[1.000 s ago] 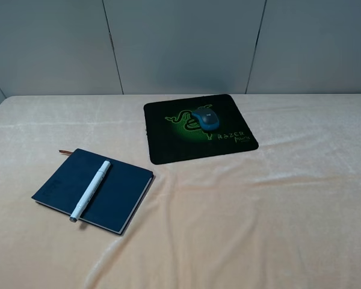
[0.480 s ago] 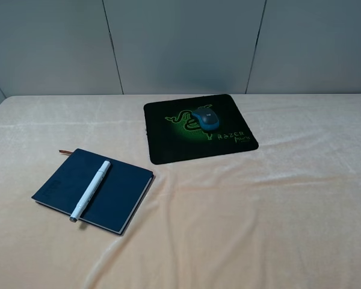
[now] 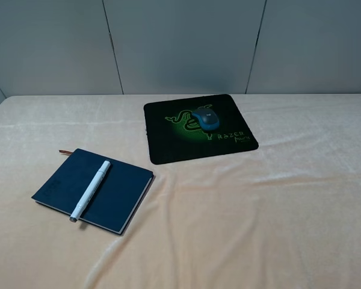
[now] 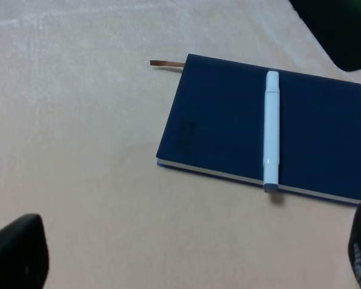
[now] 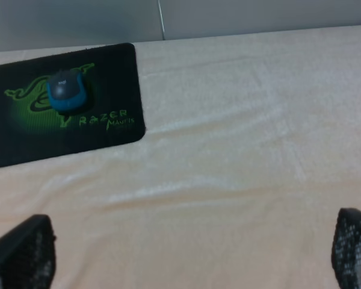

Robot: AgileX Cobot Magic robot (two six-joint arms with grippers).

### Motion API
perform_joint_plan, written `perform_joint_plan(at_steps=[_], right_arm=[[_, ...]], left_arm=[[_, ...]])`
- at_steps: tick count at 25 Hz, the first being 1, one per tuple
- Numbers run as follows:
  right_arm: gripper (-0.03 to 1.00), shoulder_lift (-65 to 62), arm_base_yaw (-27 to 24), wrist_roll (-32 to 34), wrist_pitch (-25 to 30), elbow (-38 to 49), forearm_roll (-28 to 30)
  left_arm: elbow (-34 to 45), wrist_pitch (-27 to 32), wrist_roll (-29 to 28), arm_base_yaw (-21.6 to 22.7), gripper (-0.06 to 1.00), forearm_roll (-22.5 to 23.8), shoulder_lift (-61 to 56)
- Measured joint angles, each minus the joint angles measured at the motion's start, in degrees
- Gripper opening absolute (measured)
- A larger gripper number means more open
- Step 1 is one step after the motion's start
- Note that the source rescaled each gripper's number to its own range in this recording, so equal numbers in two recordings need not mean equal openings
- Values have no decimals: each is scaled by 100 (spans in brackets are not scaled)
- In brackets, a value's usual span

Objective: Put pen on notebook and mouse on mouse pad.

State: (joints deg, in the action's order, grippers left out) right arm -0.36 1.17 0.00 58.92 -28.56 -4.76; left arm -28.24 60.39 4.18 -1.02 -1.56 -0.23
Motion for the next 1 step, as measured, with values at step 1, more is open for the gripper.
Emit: perform_joint_plan(at_steps=[1], right_arm=[[100,0,0,0,0,0,0]], left_arm=[[0,0,0,0,100,0,0]])
